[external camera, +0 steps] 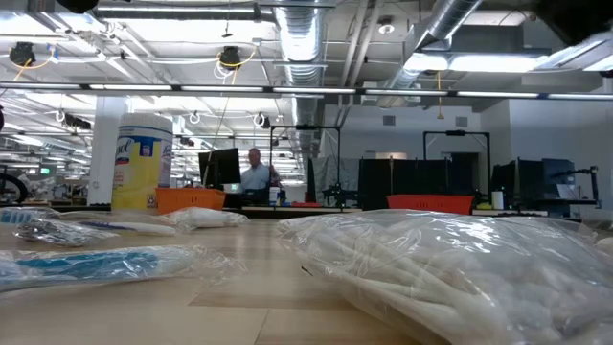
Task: Pick & Place Travel size toiletries
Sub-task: Put the cotton pack into the top red bin
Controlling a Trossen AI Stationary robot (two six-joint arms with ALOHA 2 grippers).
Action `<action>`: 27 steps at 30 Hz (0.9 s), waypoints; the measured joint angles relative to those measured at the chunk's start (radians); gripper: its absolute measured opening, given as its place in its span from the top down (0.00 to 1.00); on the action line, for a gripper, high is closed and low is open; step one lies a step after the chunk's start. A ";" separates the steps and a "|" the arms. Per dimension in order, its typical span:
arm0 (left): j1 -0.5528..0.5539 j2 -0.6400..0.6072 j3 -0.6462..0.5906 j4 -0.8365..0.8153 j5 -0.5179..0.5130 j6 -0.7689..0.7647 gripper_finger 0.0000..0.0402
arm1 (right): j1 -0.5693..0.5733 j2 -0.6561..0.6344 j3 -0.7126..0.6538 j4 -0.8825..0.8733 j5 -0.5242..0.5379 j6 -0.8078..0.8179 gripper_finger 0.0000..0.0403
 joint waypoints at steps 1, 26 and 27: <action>0.000 0.000 0.000 0.000 -0.001 0.000 0.98 | -0.015 0.000 0.010 0.006 0.016 -0.030 0.47; 0.000 -0.269 0.000 -0.291 -0.005 -0.031 0.98 | -0.395 0.000 0.217 0.333 0.231 -1.018 0.47; 0.000 -0.282 0.000 -0.299 -0.005 -0.031 0.98 | -0.413 0.000 0.223 0.364 0.231 -1.070 0.47</action>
